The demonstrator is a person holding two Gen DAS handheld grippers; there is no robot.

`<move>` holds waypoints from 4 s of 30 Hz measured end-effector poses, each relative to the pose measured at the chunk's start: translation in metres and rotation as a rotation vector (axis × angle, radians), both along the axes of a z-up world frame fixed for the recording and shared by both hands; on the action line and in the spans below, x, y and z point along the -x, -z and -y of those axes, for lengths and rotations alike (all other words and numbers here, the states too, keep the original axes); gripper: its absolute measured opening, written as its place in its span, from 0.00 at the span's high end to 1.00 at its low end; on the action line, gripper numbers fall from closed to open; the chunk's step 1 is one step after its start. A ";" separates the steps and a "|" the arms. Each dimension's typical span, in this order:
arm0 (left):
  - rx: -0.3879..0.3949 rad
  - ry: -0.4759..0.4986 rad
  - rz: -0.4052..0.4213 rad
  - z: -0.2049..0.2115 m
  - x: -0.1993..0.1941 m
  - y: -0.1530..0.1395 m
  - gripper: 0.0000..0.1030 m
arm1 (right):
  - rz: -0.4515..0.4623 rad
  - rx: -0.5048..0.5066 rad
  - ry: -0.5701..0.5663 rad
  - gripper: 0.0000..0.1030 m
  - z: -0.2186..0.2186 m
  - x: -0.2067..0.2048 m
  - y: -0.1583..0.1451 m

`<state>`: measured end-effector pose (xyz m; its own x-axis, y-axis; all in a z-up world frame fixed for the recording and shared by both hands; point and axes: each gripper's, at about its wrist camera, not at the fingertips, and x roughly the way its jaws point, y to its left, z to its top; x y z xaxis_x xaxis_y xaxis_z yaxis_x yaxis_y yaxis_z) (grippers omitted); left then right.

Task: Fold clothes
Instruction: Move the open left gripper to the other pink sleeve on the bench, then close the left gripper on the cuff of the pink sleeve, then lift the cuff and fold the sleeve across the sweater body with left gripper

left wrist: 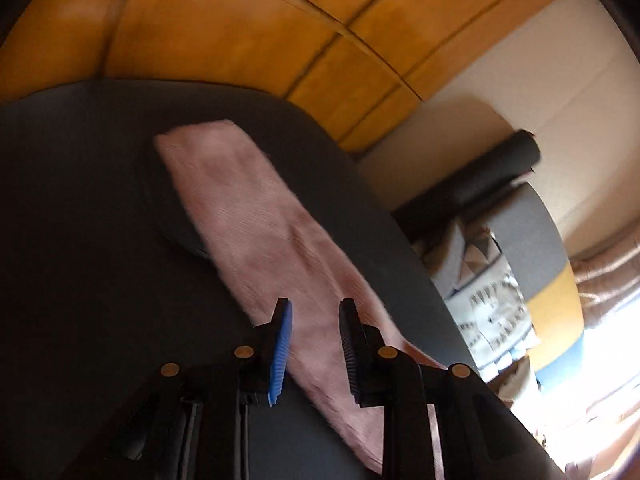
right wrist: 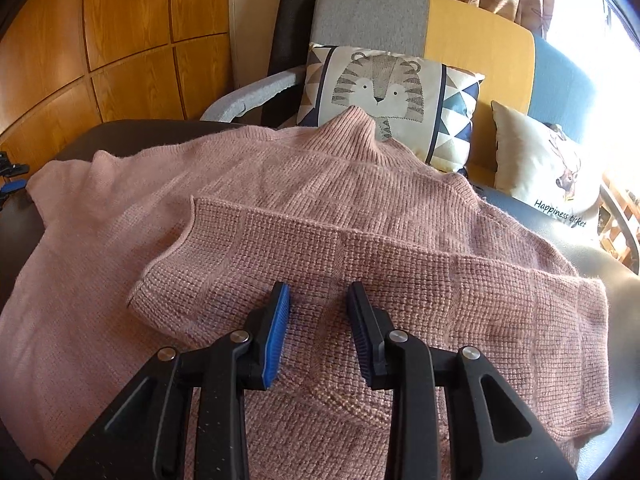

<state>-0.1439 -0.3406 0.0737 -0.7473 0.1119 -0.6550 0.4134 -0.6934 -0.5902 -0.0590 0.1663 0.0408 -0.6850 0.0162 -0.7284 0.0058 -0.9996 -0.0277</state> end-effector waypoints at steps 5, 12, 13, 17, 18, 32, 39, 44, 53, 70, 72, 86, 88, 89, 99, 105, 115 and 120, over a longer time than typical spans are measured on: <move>-0.047 -0.026 0.050 0.030 0.008 0.023 0.77 | 0.027 0.066 0.013 0.67 -0.008 0.001 -0.003; -0.127 0.005 0.042 0.034 0.031 0.044 0.77 | 0.081 0.197 0.078 0.52 -0.016 -0.012 -0.014; -0.142 0.000 0.037 0.034 0.031 0.044 0.77 | 0.081 0.192 0.086 0.52 -0.014 -0.015 -0.016; -0.138 -0.074 0.043 0.033 0.025 0.045 0.77 | 0.063 0.149 0.137 0.52 -0.013 -0.028 -0.030; -0.107 -0.102 0.051 0.030 0.021 0.041 0.77 | 0.068 0.122 0.163 0.52 -0.013 -0.029 -0.034; 0.112 -0.165 0.193 -0.002 0.016 0.029 0.70 | 0.151 0.067 0.395 0.52 -0.055 -0.026 -0.049; -0.010 -0.237 0.139 0.006 0.018 0.035 0.56 | 0.129 0.034 0.390 0.52 -0.054 -0.025 -0.055; 0.073 -0.173 0.194 -0.004 0.028 0.033 0.90 | 0.132 0.057 0.355 0.52 -0.047 -0.018 -0.052; -0.092 -0.103 -0.041 0.002 0.006 0.025 0.90 | 0.182 0.179 0.361 0.52 -0.048 -0.023 -0.029; -0.076 0.254 -0.376 -0.100 0.029 -0.086 0.91 | 0.122 0.343 0.360 0.52 -0.068 -0.035 -0.031; -0.082 0.346 -0.415 -0.131 0.024 -0.102 0.91 | 0.125 0.363 0.365 0.52 -0.071 -0.037 -0.030; 0.172 0.865 -0.335 -0.373 -0.030 -0.069 0.91 | 0.097 0.511 0.410 0.52 -0.104 -0.071 -0.032; 0.235 0.915 -0.258 -0.400 -0.037 -0.042 0.90 | 0.099 0.518 0.414 0.52 -0.108 -0.077 -0.030; 0.283 0.929 -0.220 -0.411 -0.041 -0.030 0.90 | 0.099 0.518 0.415 0.52 -0.110 -0.080 -0.029; 0.401 1.113 -0.132 -0.431 -0.079 -0.007 0.80 | 0.082 0.470 0.329 0.46 -0.099 -0.082 -0.034; 0.325 1.057 -0.113 -0.369 -0.081 -0.005 0.80 | 0.050 0.387 0.205 0.45 -0.060 -0.059 -0.052; 0.169 0.830 0.044 -0.274 -0.071 0.014 0.80 | 0.008 -0.298 -0.185 0.42 0.098 0.005 -0.064; 0.024 0.809 0.036 -0.253 -0.057 0.022 0.80 | 0.056 -0.527 -0.307 0.42 0.140 0.022 -0.032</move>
